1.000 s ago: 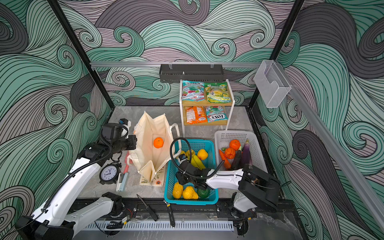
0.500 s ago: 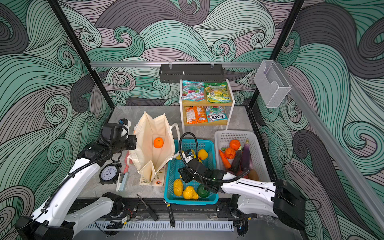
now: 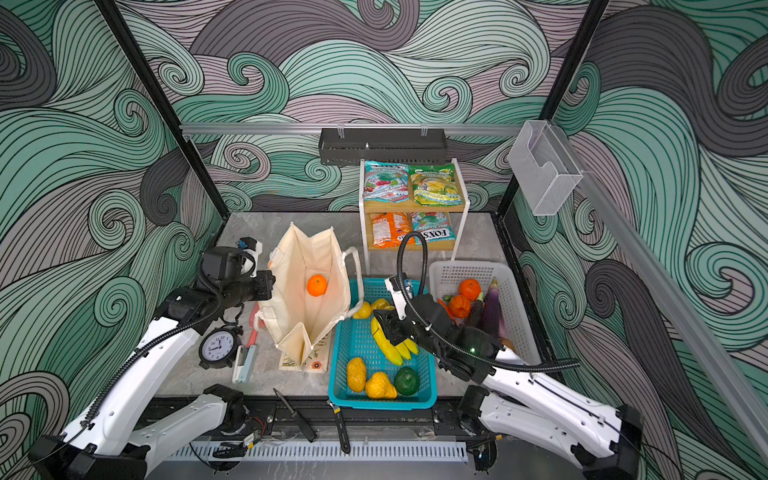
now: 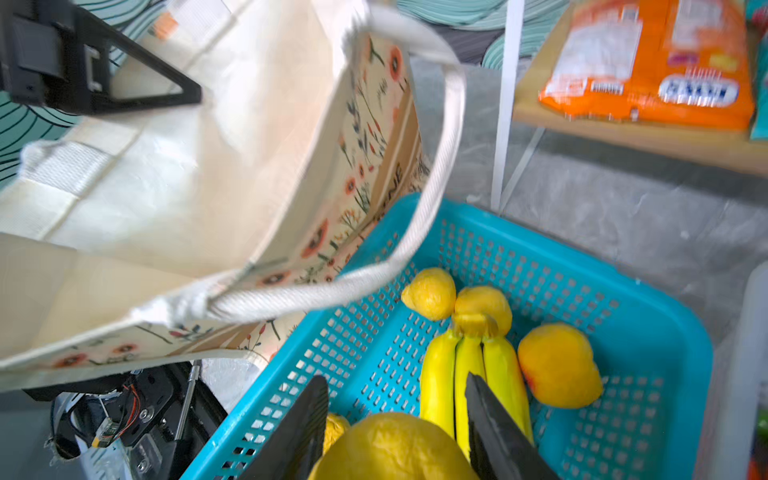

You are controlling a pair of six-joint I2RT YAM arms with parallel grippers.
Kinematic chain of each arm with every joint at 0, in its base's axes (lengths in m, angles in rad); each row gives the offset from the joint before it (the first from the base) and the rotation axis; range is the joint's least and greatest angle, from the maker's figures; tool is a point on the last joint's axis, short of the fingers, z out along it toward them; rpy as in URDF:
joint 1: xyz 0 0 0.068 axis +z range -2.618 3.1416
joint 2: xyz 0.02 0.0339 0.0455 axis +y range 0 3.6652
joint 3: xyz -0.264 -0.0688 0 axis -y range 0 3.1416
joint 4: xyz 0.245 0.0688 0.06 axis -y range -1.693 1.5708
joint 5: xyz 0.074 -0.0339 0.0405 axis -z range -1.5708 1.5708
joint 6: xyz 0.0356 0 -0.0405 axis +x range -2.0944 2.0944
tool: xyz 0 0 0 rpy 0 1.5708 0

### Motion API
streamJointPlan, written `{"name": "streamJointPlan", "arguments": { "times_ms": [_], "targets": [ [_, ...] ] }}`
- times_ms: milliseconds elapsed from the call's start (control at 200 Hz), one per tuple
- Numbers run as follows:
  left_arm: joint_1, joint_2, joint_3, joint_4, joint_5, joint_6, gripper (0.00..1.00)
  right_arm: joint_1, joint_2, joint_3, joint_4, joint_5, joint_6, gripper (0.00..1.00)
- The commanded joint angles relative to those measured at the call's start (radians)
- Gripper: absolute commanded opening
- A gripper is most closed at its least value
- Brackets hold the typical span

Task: Place the food into the grocery bag and tie it
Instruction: 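Carry the lemon into the tote bag and open the right gripper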

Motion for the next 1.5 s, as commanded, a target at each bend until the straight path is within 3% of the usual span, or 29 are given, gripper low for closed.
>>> {"name": "streamJointPlan", "arguments": {
  "times_ms": [0, 225, 370, 640, 841, 1496],
  "targets": [
    [0.009, -0.01, 0.001, 0.021, 0.048, 0.016, 0.0, -0.001, 0.089, 0.142, -0.042, -0.031, -0.132, 0.4],
    [0.009, -0.007, 0.004, 0.022, 0.093, 0.023, 0.0, 0.002, 0.32, 0.374, 0.043, -0.214, -0.178, 0.38],
    [0.008, 0.017, 0.012, 0.034, 0.215, 0.022, 0.0, 0.024, 0.516, 0.528, 0.018, -0.168, -0.204, 0.38],
    [0.009, 0.007, 0.013, 0.023, 0.161, 0.025, 0.0, 0.06, 0.85, 0.797, -0.155, -0.106, -0.149, 0.36],
    [0.009, 0.021, 0.016, 0.017, 0.155, 0.024, 0.0, 0.104, 0.963, 0.852, -0.165, -0.1, -0.133, 0.35],
    [0.01, -0.002, 0.018, 0.0, 0.063, 0.01, 0.0, 0.103, 1.2, 0.849, -0.17, -0.196, -0.04, 0.35]
  ]
}}
